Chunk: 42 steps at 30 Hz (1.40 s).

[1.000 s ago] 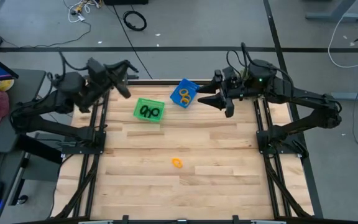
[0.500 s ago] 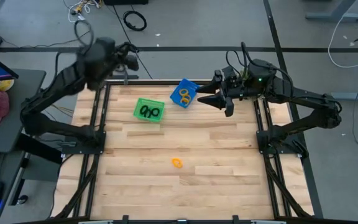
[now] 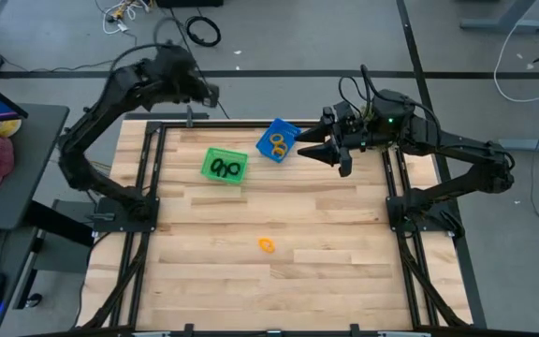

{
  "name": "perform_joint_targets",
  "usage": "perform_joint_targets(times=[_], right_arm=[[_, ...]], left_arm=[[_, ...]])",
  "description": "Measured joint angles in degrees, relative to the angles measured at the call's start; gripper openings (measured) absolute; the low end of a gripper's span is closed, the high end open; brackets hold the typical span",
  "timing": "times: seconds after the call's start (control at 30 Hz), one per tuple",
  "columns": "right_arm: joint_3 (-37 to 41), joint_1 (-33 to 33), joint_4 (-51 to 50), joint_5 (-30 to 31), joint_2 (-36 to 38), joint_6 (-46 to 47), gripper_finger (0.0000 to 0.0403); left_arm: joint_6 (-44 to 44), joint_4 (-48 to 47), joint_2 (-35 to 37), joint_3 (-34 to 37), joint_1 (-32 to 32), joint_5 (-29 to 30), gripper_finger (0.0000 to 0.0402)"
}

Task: Sort spring keychains into baskets
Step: Put the black spring keychain into the green basket

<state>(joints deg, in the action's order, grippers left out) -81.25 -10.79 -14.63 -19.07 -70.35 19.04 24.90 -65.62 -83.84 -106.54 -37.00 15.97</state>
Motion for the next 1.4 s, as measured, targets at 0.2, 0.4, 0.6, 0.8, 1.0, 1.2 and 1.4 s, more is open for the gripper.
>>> perform_joint_targets(times=[0.2, 0.4, 0.6, 0.8, 1.0, 1.2, 1.4], right_arm=[[0.0, 0.0, -0.09, 0.0, 0.0, -0.01, 0.0219], [0.0, 0.0, -0.33, -1.36, 0.0, -0.01, 0.0219], [0.0, 0.02, -2.98, -1.51, 0.0, -0.03, 0.0219], [0.0, 0.02, -3.5, -1.51, 0.0, -0.23, 0.0219], [0.0, 0.02, -3.52, -1.51, 0.0, -0.25, 0.0219], [0.0, 0.02, -3.52, -1.51, 0.0, -0.52, 0.0219], [0.0, 0.02, -3.96, -1.51, 0.0, -0.66, 0.0219]], left_arm=[[1.08, -10.33, -6.0, 0.0, -0.3, -1.95, 0.0017], [1.04, -10.48, -12.64, 0.0, 1.41, -1.95, 0.0018], [1.78, -10.62, -17.84, 0.04, 4.79, -2.16, 0.0018], [2.2, -10.91, -21.33, 0.04, 7.57, -1.74, 0.0016], [2.72, -11.19, -23.06, 0.08, 9.03, -1.64, 0.0017], [4.48, -9.7, -22.6, 6.67, 9.74, -1.23, 0.0017], [6.48, -1.02, -22.39, 17.57, 11.02, -6.67, 0.0017]])
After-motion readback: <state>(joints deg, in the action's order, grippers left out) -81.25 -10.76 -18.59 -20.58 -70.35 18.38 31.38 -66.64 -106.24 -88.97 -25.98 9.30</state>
